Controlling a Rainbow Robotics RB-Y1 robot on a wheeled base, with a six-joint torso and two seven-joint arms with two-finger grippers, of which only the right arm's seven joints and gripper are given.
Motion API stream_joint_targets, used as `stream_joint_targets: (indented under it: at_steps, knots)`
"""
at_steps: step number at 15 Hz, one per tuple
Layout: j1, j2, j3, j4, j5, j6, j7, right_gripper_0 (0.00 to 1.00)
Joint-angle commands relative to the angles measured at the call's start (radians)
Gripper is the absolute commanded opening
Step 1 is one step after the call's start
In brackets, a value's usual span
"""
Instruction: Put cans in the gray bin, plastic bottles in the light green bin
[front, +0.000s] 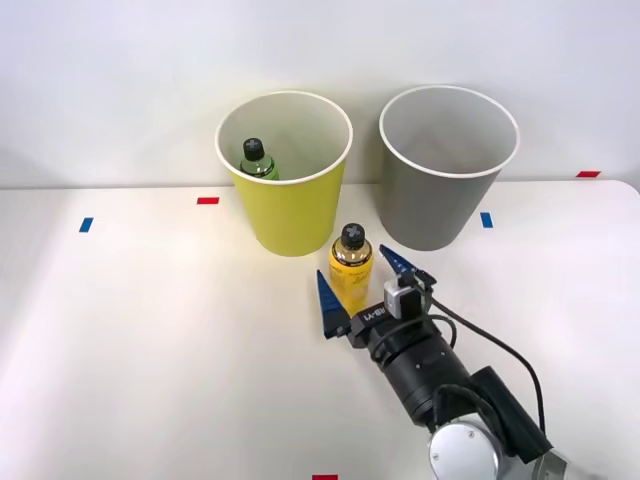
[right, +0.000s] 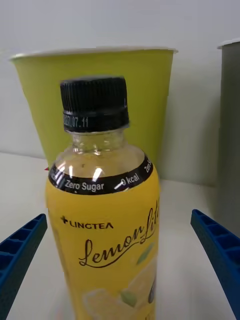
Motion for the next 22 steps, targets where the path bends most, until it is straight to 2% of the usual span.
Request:
stream_joint_targets:
  at_steps: [1,4,6,7,8,15,19,22]
  knots:
    - [-0.006,0.007,-0.008,0.009,0.008,-0.001,-0.004,1.00]
    - [-0.006,-0.002,-0.009,0.009,0.020,-0.001,-0.006,0.99]
    - [-0.006,-0.008,-0.011,0.009,0.032,-0.001,-0.007,0.24]
    - [-0.006,-0.013,-0.009,0.009,0.032,-0.001,-0.009,0.03]
    - [-0.005,-0.013,-0.009,0.009,0.032,-0.001,-0.012,0.00]
    - [0.008,-0.008,-0.032,-0.001,0.086,0.005,-0.041,0.00]
    - [0.114,-0.037,-0.182,-0.152,0.120,0.248,-0.049,0.00]
    - [0.176,-0.102,-0.207,-0.259,0.138,0.269,-0.052,0.00]
